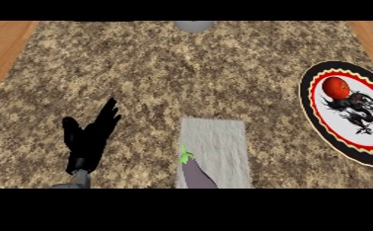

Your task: Pick the tomato from the placemat and place it in the plate

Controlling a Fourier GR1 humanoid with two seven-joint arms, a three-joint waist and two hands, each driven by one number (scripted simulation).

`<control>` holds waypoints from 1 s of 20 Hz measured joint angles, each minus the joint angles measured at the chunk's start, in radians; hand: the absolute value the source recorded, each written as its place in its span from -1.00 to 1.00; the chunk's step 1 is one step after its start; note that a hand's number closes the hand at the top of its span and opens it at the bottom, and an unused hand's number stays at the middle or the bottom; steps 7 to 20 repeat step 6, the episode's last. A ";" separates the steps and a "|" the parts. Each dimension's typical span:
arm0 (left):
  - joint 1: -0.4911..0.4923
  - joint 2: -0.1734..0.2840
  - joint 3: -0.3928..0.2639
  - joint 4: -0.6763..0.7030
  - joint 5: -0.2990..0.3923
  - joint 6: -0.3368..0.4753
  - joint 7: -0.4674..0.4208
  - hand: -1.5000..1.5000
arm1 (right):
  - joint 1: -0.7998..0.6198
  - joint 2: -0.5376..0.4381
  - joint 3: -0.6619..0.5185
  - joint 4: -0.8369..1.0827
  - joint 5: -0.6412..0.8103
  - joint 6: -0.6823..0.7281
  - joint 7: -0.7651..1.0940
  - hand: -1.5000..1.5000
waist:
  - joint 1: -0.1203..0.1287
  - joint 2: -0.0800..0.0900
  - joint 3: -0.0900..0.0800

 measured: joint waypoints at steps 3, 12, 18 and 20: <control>0.000 -0.005 -0.001 0.000 -0.002 0.004 -0.001 0.00 | 0.036 -0.008 0.009 -0.017 0.006 -0.009 -0.018 -1.00 | -0.001 -0.001 0.000; 0.001 -0.003 0.003 0.003 0.001 0.000 -0.009 0.00 | 0.069 -0.015 0.014 -0.028 0.006 -0.020 -0.037 -1.00 | -0.002 -0.002 0.000; 0.001 -0.003 0.003 0.003 0.001 0.000 -0.009 0.00 | 0.069 -0.015 0.014 -0.028 0.006 -0.020 -0.037 -1.00 | -0.002 -0.002 0.000; 0.001 -0.003 0.003 0.003 0.001 0.000 -0.009 0.00 | 0.069 -0.015 0.014 -0.028 0.006 -0.020 -0.037 -1.00 | -0.002 -0.002 0.000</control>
